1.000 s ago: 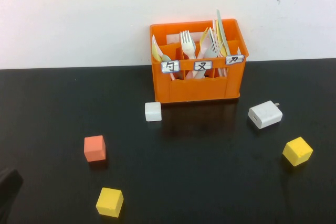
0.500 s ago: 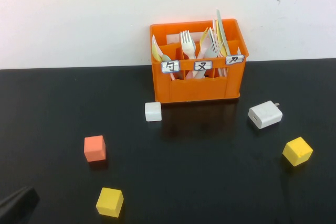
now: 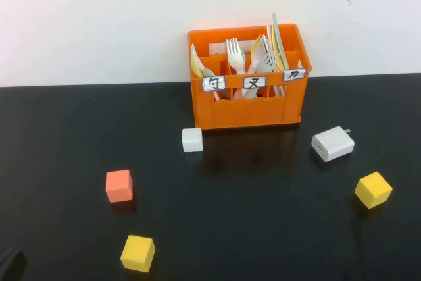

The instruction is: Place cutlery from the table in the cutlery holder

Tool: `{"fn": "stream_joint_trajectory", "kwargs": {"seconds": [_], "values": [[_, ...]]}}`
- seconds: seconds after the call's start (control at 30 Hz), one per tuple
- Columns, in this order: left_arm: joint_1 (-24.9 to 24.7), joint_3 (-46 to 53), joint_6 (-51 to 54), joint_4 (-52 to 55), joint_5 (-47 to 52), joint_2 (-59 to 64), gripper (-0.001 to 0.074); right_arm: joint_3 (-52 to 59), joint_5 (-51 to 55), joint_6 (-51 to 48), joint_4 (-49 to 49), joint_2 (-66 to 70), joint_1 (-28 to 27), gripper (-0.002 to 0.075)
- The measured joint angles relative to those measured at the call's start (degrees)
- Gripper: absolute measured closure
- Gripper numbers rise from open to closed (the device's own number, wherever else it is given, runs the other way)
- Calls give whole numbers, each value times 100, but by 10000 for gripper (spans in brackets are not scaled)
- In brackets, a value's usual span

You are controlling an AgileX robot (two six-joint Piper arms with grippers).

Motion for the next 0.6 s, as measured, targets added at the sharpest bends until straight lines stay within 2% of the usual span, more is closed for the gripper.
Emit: {"fn": "stream_joint_trajectory", "kwargs": {"seconds": [0.17,0.27,0.4,0.6], "values": [[-1,121,-2275,2037,-3,-140,736,0,0,0,10,0,0,728],[-1,231,-3245,2877,-15,-254,736,0,0,0,10,0,0,728],[32,497,-3700,3206,-78,-551,736,0,0,0,10,0,0,728],[73,521,-3808,3199,244,-630,736,0,0,0,20,0,0,728]]}}
